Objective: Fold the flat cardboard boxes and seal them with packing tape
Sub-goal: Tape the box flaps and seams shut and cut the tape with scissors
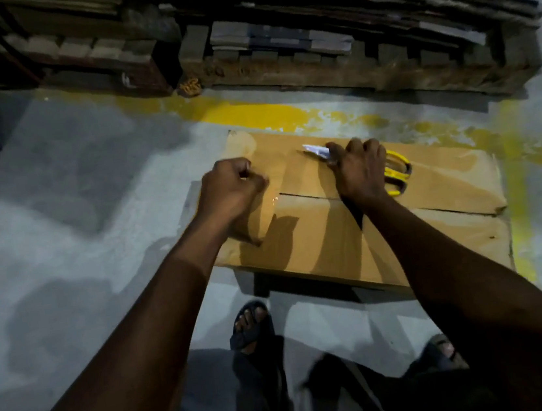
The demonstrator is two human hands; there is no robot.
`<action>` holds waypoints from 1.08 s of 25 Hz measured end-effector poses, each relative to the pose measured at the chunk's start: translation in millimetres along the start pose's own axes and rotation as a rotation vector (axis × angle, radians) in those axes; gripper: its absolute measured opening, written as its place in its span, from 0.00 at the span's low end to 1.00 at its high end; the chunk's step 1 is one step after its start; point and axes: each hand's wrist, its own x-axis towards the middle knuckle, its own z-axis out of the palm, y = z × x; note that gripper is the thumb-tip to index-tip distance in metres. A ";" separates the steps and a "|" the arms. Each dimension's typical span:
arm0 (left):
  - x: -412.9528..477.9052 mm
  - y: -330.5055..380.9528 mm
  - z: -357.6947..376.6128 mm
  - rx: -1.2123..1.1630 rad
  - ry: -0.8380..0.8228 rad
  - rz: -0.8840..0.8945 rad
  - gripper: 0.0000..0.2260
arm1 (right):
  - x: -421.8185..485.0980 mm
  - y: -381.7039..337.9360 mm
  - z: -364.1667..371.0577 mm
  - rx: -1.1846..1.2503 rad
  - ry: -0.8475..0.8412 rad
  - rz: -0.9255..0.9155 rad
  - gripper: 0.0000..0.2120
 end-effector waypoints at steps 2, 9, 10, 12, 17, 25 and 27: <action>2.7 -1.4 -4.1 -0.053 0.007 -0.004 0.10 | 8.6 -0.1 6.2 0.001 -0.007 -0.009 0.19; -2.1 -8.3 -6.4 -0.194 -0.031 -0.079 0.06 | 0.7 -4.3 16.5 0.137 -0.121 -0.026 0.28; -1.3 -7.9 -7.3 -0.200 -0.003 -0.085 0.06 | 0.7 -6.7 9.5 0.177 -0.089 0.021 0.28; 2.8 -12.1 -9.9 -0.223 0.065 -0.107 0.08 | -4.5 -22.4 -1.1 0.190 -0.059 -0.015 0.28; 20.8 -59.7 -12.9 -0.232 0.112 -0.245 0.10 | -39.6 -74.0 22.0 0.054 -0.199 -0.384 0.30; 29.9 -73.0 6.6 -0.601 -0.131 -0.542 0.09 | -48.8 -62.6 26.3 0.086 -0.266 -0.384 0.29; 26.6 -69.4 14.2 -0.568 -0.140 -0.515 0.08 | -51.5 -55.0 25.5 0.086 -0.263 -0.396 0.28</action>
